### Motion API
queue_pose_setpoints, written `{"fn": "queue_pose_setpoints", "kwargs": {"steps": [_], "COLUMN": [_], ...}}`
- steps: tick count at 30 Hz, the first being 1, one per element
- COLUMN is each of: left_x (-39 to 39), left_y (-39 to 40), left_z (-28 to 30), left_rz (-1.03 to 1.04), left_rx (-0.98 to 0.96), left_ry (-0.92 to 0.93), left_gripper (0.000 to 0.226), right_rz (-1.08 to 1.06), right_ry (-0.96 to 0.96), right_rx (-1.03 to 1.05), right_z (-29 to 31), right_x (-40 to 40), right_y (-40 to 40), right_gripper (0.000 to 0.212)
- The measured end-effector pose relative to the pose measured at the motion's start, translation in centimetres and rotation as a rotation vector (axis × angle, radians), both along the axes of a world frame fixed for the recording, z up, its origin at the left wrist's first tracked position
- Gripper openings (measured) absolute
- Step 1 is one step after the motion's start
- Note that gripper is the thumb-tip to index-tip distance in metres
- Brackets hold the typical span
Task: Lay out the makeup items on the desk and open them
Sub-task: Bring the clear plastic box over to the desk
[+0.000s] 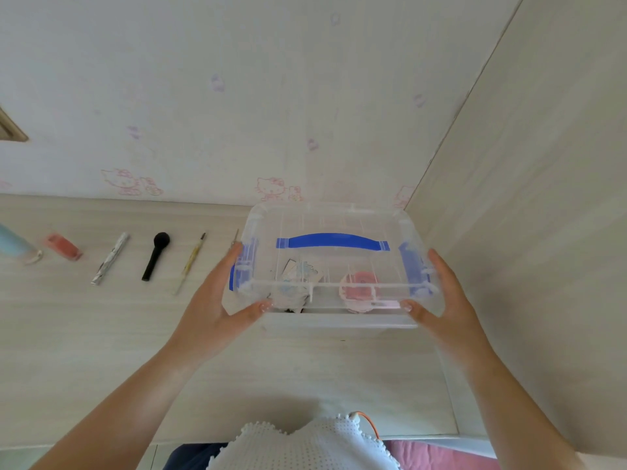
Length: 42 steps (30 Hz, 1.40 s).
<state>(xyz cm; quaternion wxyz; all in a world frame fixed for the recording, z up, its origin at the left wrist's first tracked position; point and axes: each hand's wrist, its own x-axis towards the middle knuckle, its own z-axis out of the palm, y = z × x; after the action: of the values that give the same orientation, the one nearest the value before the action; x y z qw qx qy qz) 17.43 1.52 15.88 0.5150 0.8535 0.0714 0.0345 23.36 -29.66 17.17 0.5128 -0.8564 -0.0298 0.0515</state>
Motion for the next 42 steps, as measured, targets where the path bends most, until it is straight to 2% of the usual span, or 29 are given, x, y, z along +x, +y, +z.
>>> {"fn": "queue_pose_setpoints", "kwargs": {"steps": [2, 4, 6, 9, 11, 16, 22, 28, 33, 38, 42], "left_x": [1.1, 2.7, 4.6, 7.5, 9.4, 13.2, 16.4, 18.9, 19.7, 20.3, 20.5], "left_y": [-0.2, -0.2, -0.1, 0.1, 0.2, 1.2, 1.5, 2.9, 3.1, 3.2, 3.7], "left_z": [1.2, 2.1, 2.7, 3.3, 3.5, 3.1, 2.6, 0.1, -1.2, -1.3, -1.3], "left_rz": [0.035, 0.081, 0.139, 0.228, 0.258, 0.308, 0.23, 0.15, 0.161, 0.156, 0.137], "left_rx": [-0.069, -0.144, -0.206, -0.257, -0.267, -0.288, -0.303, -0.19, -0.233, -0.333, -0.359], "left_ry": [-0.004, 0.006, 0.0, 0.049, 0.081, 0.128, 0.157, 0.41, 0.504, 0.537, 0.582], "left_gripper": [0.085, 0.072, 0.074, 0.059, 0.056, 0.062, 0.063, 0.086, 0.081, 0.075, 0.097], "right_rz": [-0.037, -0.036, -0.021, -0.036, -0.064, -0.087, -0.096, -0.049, -0.029, -0.039, -0.044], "right_ry": [-0.009, -0.027, -0.036, -0.011, 0.002, 0.021, 0.176, 0.343, 0.428, 0.459, 0.459], "right_rx": [0.062, 0.13, 0.156, 0.202, 0.216, 0.236, 0.096, -0.081, -0.191, -0.263, -0.264], "right_z": [1.1, 2.0, 2.5, 2.3, 2.1, 2.1, 1.7, 0.1, -1.1, -1.8, -2.0], "right_x": [1.3, 3.0, 5.1, 8.1, 10.0, 13.6, 16.7, 19.1, 20.4, 21.3, 21.6], "right_y": [0.5, 1.0, 1.4, 2.1, 2.8, 4.2, 4.8, 5.0, 4.9, 4.8, 4.8], "right_gripper": [0.094, 0.084, 0.077, 0.087, 0.081, 0.063, 0.07, 0.085, 0.091, 0.088, 0.087]}}
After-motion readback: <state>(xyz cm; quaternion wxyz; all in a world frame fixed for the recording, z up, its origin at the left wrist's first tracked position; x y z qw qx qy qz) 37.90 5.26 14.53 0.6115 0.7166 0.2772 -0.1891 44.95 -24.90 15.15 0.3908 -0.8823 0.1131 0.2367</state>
